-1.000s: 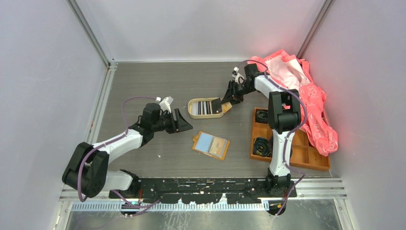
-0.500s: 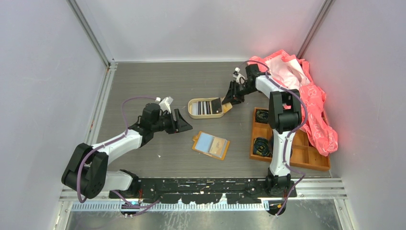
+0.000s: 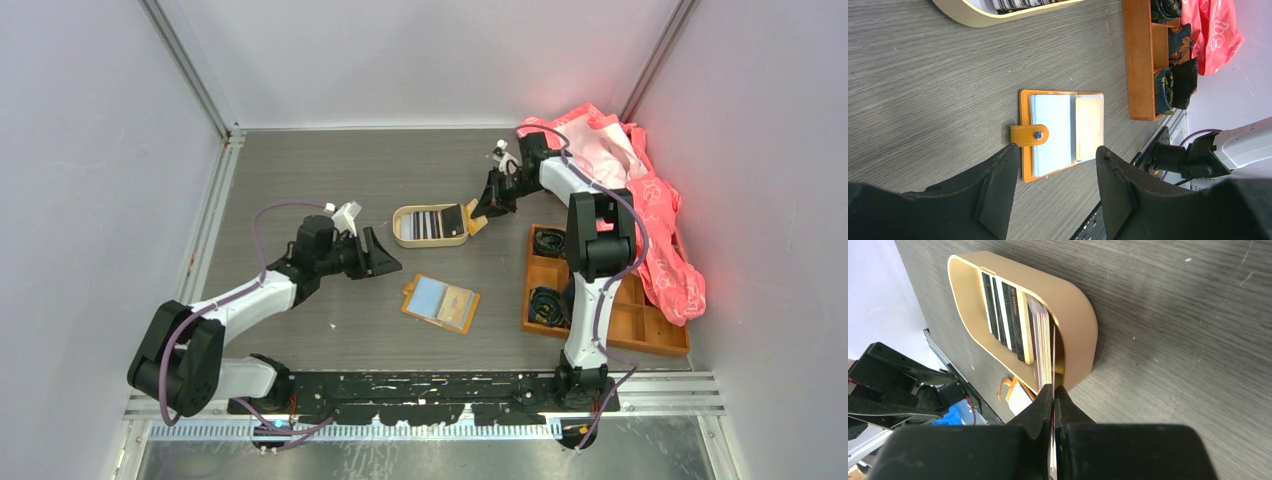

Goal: Put the credit cards into the card holder
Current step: Pick up the credit card from the storage box.

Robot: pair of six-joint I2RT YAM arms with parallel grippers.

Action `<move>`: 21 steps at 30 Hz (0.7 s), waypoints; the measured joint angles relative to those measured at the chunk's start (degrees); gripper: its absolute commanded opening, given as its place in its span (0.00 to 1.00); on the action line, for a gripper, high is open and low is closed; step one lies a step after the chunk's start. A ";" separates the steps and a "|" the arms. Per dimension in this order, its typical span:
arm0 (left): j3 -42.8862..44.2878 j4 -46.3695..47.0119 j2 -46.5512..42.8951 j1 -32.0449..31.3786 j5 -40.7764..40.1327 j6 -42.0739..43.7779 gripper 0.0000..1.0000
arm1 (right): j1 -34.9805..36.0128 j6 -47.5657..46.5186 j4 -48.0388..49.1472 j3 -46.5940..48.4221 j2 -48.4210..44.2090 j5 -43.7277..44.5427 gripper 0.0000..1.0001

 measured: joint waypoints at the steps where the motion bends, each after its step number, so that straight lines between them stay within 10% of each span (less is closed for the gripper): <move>1: 0.00 0.00 -0.09 0.00 0.00 0.02 0.58 | -0.11 -0.13 0.02 -0.28 -0.57 0.37 0.04; 21: -10.34 16.35 -11.80 0.00 0.72 -8.35 0.61 | -1.77 -3.93 1.49 -11.67 -17.92 5.62 0.01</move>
